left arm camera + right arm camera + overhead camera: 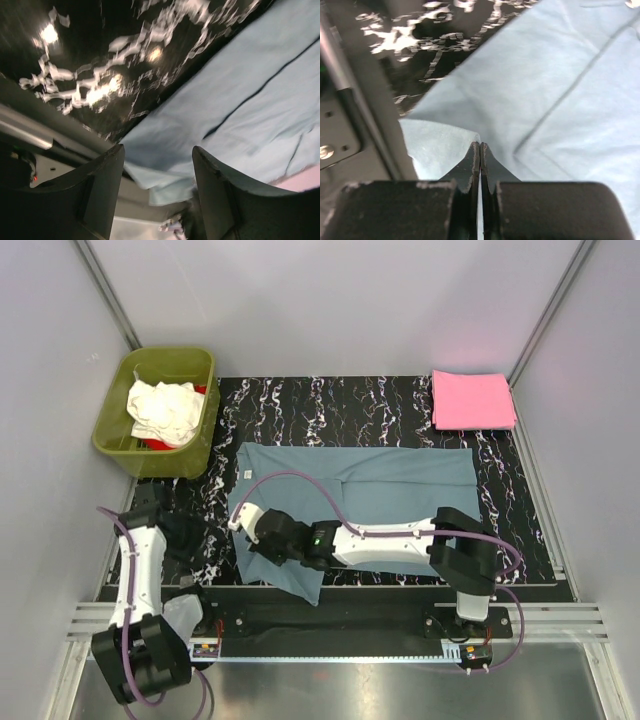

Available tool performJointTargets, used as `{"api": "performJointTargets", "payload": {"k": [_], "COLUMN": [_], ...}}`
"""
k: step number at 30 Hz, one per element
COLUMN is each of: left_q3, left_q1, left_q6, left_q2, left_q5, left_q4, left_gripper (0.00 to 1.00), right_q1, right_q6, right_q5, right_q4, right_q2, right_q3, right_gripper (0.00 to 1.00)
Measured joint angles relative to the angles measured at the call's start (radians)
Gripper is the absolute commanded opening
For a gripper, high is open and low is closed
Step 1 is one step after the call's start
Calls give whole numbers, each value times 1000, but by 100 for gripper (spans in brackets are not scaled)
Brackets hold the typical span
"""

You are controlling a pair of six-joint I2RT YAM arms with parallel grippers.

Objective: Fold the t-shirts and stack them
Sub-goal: Fold the tshirt

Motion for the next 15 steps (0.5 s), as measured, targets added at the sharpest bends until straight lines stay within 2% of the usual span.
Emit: {"api": "performJointTargets", "payload": {"k": [8,10,12,15], "left_q3": [-89,-146,-224,-328], "left_q1": [-66,-71,-74,-79], "left_q6": [-5,21,56,49], "left_q2": [-166,-234,-321,-442], "left_q5": [50,94,189,350], "left_q4": [-14,37,140,307], "left_gripper": [59,58,64,65], "right_q1": [-58,-76,-99,-138], "right_q6": [2,3,6,18], "right_q5": [-48,-75,-117,-194], "right_q4": [10,24,26,29], "right_q2": [-1,-6,-12,-23], "right_q3": [-3,-14,-23,-34], "right_gripper": [0,0,0,0]}}
